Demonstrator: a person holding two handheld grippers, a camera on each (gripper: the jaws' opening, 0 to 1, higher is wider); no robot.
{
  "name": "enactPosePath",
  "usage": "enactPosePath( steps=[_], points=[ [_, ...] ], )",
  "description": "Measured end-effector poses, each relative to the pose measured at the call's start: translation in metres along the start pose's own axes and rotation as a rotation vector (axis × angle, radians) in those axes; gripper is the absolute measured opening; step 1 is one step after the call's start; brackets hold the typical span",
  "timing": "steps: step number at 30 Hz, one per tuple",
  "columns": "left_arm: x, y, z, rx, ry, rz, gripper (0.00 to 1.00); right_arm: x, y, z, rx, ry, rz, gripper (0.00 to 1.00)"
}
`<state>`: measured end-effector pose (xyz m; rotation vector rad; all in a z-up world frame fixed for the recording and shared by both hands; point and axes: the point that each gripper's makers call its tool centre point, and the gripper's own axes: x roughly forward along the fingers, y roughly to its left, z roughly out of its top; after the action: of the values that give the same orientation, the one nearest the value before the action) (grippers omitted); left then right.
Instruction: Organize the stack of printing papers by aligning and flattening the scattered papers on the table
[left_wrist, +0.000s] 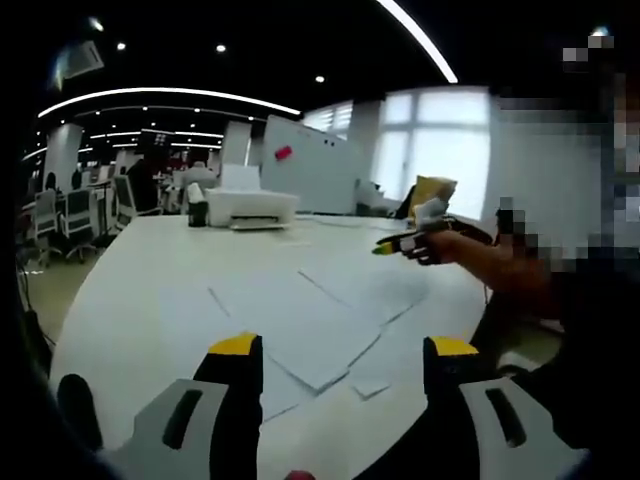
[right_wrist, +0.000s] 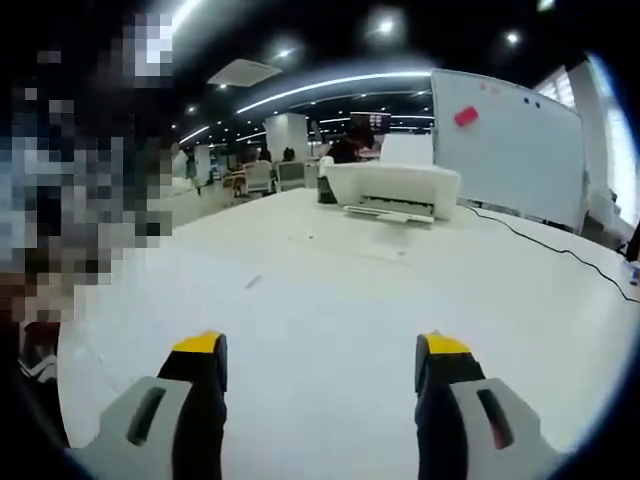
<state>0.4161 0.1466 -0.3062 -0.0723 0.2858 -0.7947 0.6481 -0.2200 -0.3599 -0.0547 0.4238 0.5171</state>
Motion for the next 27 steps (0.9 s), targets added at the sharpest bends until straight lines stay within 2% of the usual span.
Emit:
enactPosePath(
  steps=[13,27],
  points=[
    [-0.001,0.001,-0.003,-0.005,0.003,0.000,0.68,0.019,-0.005,-0.001,-0.015,0.021,0.004,0.68],
    [-0.002,0.002,-0.004,-0.009,0.004,0.004,0.68,0.032,-0.010,-0.010,0.014,0.042,-0.003,0.68]
  ],
)
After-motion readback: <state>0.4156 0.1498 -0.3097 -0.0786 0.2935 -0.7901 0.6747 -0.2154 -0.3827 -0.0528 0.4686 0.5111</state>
